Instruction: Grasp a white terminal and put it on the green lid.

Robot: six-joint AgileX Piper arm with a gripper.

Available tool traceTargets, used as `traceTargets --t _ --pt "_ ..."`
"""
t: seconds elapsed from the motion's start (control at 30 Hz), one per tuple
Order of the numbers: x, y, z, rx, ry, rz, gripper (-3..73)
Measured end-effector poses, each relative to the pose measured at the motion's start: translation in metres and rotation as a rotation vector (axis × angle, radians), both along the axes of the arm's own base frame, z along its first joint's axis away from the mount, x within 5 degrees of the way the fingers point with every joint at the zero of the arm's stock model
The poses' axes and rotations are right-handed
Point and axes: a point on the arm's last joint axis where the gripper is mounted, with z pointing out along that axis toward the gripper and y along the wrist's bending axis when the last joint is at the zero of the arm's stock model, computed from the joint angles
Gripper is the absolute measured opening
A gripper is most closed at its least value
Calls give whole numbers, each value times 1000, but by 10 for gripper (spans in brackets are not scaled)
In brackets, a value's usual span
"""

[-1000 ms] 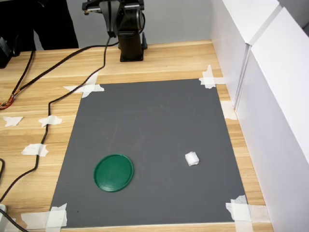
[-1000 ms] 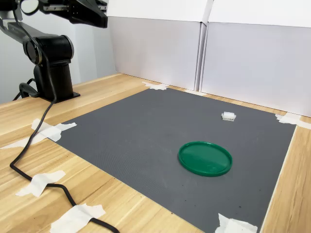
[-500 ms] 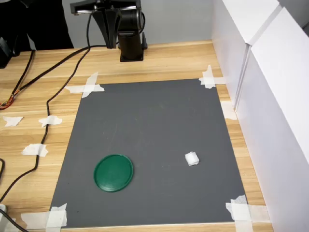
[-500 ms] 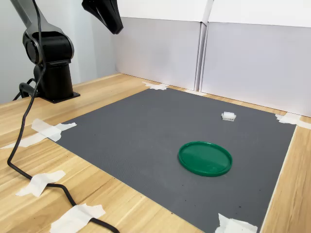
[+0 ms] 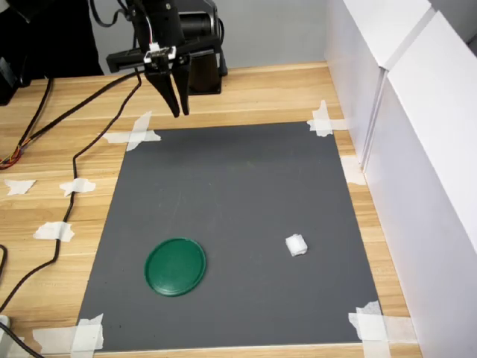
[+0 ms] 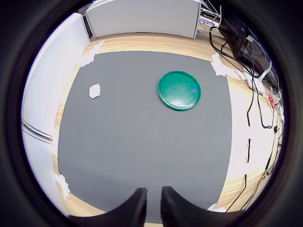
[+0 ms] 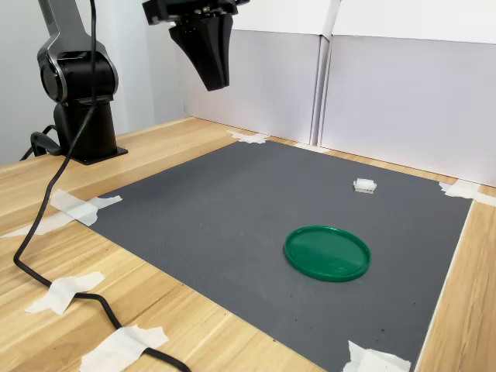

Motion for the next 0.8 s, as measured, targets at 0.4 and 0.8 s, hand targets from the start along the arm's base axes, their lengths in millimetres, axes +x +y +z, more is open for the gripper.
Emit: traceTargets --t 0.4,0.8 --pt "73 56 6 8 49 68 648" --pt "122 146 -45 37 134 139 715"
